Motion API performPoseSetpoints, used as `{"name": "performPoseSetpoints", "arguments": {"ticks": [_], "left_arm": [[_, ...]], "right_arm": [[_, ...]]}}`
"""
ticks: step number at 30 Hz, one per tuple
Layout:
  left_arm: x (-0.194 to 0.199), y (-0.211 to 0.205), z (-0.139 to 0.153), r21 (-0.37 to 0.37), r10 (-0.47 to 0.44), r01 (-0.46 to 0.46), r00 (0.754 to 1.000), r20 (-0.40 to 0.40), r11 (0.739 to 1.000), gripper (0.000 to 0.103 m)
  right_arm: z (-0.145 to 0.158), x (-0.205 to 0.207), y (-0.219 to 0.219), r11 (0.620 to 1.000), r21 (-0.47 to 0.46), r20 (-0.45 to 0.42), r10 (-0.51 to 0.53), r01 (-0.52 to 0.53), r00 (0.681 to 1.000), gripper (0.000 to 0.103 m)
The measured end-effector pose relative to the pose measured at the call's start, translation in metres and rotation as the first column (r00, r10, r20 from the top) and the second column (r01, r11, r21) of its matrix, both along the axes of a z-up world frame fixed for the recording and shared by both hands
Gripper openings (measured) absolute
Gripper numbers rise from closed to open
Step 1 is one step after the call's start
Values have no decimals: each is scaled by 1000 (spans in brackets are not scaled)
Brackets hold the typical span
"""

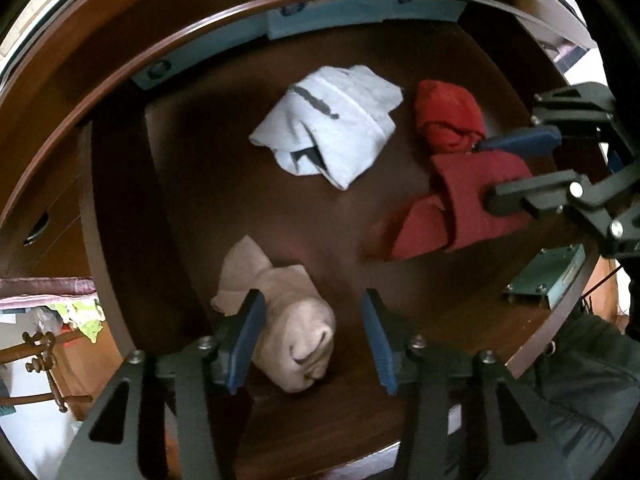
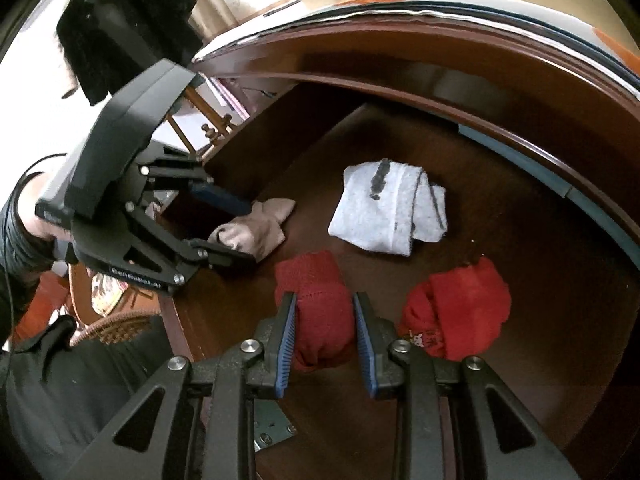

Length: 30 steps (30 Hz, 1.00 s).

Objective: Take underwear out of drawer
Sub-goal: 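Grasp beige sock with left tool while right tool grasps dark red garment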

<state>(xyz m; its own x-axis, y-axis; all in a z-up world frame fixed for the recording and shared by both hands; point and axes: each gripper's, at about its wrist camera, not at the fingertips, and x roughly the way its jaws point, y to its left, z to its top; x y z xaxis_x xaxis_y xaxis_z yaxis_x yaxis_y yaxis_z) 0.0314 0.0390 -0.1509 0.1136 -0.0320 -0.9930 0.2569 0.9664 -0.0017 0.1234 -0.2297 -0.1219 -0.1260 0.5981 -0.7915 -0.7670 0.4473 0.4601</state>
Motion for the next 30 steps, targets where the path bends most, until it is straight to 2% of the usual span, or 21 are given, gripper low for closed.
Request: {"name": "performPoseSetpoints", "arguments": {"ticks": [2, 4, 14, 17, 22, 26, 30], "left_arm": [[0, -3, -1, 11, -3, 3, 1000, -2, 1000, 46], [5, -8, -5, 18, 4, -4, 1000, -17, 1000, 39], [15, 1, -21, 71, 20, -17, 999, -45, 997, 37], [14, -1, -20, 74, 15, -12, 999, -29, 997, 30], [3, 7, -15, 38, 25, -26, 999, 29, 999, 19], [-8, 15, -5, 0, 41, -41, 994, 104, 999, 19], [-17, 22, 6, -68, 81, -69, 980, 184, 995, 18]], "right_arm": [[0, 1, -1, 1000, 6, -5, -5, 5, 1000, 30], [1, 0, -1, 1000, 7, -1, -7, 7, 1000, 30], [1, 1, -4, 1000, 27, -10, -13, 13, 1000, 30], [1, 1, -5, 999, 27, -7, -16, 17, 1000, 30], [4, -2, -6, 999, 31, 12, -22, 21, 1000, 30], [8, -4, -7, 999, 48, 33, -27, 26, 999, 30], [11, -5, -10, 997, 67, 46, -38, 35, 998, 30]]}}
